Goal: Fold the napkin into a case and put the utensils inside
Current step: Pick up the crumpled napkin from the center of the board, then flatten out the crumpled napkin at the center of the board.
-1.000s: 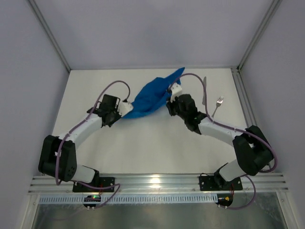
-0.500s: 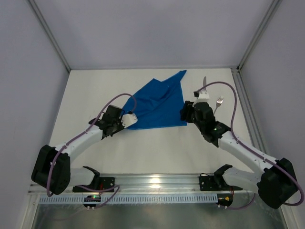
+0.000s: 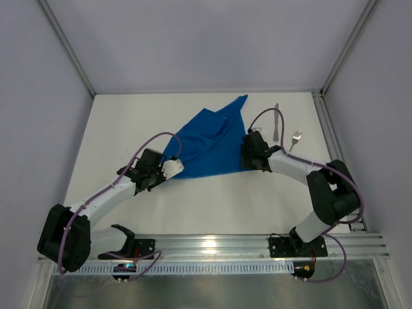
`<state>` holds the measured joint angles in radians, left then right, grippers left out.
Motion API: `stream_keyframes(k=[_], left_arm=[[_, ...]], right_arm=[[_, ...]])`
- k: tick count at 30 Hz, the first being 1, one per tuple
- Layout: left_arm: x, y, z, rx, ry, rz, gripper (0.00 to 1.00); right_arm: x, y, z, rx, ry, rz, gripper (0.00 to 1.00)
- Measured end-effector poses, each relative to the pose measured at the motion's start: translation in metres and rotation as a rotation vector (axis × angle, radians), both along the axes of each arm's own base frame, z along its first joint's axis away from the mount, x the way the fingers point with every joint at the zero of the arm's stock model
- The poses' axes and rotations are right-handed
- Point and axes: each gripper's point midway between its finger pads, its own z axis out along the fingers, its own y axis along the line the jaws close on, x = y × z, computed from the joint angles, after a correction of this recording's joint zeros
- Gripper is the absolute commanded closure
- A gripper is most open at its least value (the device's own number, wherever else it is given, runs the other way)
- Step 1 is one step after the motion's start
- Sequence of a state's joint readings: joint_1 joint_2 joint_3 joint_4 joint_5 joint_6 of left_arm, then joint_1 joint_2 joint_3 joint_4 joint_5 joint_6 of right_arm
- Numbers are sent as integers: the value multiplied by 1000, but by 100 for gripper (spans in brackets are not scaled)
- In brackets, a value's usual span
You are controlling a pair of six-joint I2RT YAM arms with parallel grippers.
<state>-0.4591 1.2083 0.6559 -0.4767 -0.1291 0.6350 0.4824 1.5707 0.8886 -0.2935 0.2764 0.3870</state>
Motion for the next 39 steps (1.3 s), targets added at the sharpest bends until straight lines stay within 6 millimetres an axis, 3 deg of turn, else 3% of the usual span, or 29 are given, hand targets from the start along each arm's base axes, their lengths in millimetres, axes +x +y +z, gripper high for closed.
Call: stream_keyframes(k=[3,8,11,12,15,24,27,29,30,32,34,36,39], left_arm=[[0,-1,0,-9,2,3,100],[-3,-1,-3,-12,6,3,100],[-4,-1,-4,-12,7,3,100],[-4,-1,-4,-13,7,3,100],[-4,-1,-4,-16,6,5,100],[-5,-4,11,-61,-21,33,100],[-1,-5,40,-86,-59,50,100],[5,-7,78,-115,-119,60,100],[8,-7,102,-133,-163,66,100],[14,-7,159,-182,-275,79,100],[12,-2,217,-234,-382,102,100],[3,4,271,-283,-479,110,100],[-19,7,339,-374,-594,79,100]], right_arm=[[-5,-2,-26,-28,66,-3,38],[5,3,-26,-20,49,2,42],[8,8,-27,-1,40,7,58],[9,9,-27,4,34,8,73],[13,14,-27,25,20,17,96],[12,15,-24,46,11,28,96],[-2,8,-10,22,41,54,96],[-4,6,27,22,4,78,96],[-1,6,55,34,-47,89,96],[6,8,133,80,-210,116,96],[4,7,228,147,-423,154,96],[-20,1,317,217,-627,209,96],[-66,-7,407,299,-826,299,96]])
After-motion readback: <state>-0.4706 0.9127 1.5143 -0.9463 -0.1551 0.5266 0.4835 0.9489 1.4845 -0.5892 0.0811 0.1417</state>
